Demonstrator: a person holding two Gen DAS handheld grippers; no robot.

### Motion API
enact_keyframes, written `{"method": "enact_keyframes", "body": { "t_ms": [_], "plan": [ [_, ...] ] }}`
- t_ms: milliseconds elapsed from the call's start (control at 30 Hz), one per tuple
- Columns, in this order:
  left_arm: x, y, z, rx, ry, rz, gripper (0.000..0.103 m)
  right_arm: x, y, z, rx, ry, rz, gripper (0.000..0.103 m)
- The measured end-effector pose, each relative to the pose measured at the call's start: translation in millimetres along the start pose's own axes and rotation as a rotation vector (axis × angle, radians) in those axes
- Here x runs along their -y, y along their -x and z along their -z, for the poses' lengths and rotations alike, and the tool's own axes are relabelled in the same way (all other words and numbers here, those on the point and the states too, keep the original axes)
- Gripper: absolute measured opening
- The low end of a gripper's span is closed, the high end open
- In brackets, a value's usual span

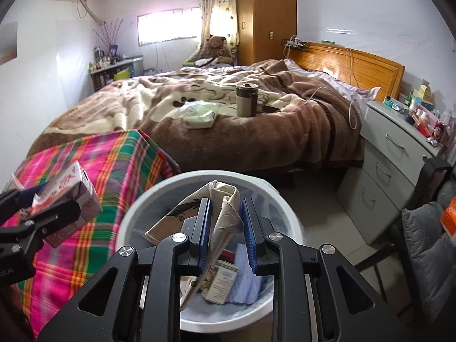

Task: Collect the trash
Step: 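Open both grippers to drop the carton and paper into the white bin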

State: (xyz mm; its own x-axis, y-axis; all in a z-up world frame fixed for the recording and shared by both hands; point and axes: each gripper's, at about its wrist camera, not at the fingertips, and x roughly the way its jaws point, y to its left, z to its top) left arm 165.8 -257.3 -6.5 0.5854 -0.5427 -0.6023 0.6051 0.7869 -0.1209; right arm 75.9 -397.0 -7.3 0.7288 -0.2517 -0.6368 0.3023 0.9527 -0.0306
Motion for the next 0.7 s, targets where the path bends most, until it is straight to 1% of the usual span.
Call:
{"method": "enact_keyframes", "body": {
  "t_ms": [233,333,400,500,567,600,633,667,700],
  "plan": [
    [17.3,-14.4,-2.4,-0.019,-0.023,0.02,0.07,17.7,-7.6,1.9,-0.033,-0.002,0.035,0.023],
    [22.5,-18.8,-1.8,-0.023,-0.04,0.009,0.07,19.5,-10.8,2.6,-0.056,0.01,0.036,0.023],
    [23.9,-21.4,-1.3,-0.031,-0.035,0.016,0.07,21.0,-12.8,2.9,-0.063,0.015,0.037,0.023],
    [24.4,-24.7,-2.2,-0.037,-0.021,0.018,0.07,20.4,-16.6,2.9,-0.087,0.022,0.011,0.024],
    [25.1,-25.1,-1.8,-0.035,-0.021,0.017,0.072,21.4,-16.5,5.0,-0.085,0.029,0.02,0.025],
    [25.1,-24.8,-1.9,-0.034,-0.025,0.016,0.074,20.8,-16.2,5.5,-0.085,0.036,0.028,0.032],
    [24.8,-24.6,-1.5,-0.034,-0.026,0.015,0.075,20.9,-16.3,5.4,-0.088,0.036,0.033,0.043],
    [23.8,-24.3,-1.3,-0.036,-0.023,0.015,0.076,21.9,-16.6,4.6,-0.089,0.033,0.035,0.05],
    [23.2,-23.5,-1.3,-0.036,-0.019,0.017,0.076,22.4,-15.5,4.8,-0.088,0.028,0.03,0.058]
  ]
}}
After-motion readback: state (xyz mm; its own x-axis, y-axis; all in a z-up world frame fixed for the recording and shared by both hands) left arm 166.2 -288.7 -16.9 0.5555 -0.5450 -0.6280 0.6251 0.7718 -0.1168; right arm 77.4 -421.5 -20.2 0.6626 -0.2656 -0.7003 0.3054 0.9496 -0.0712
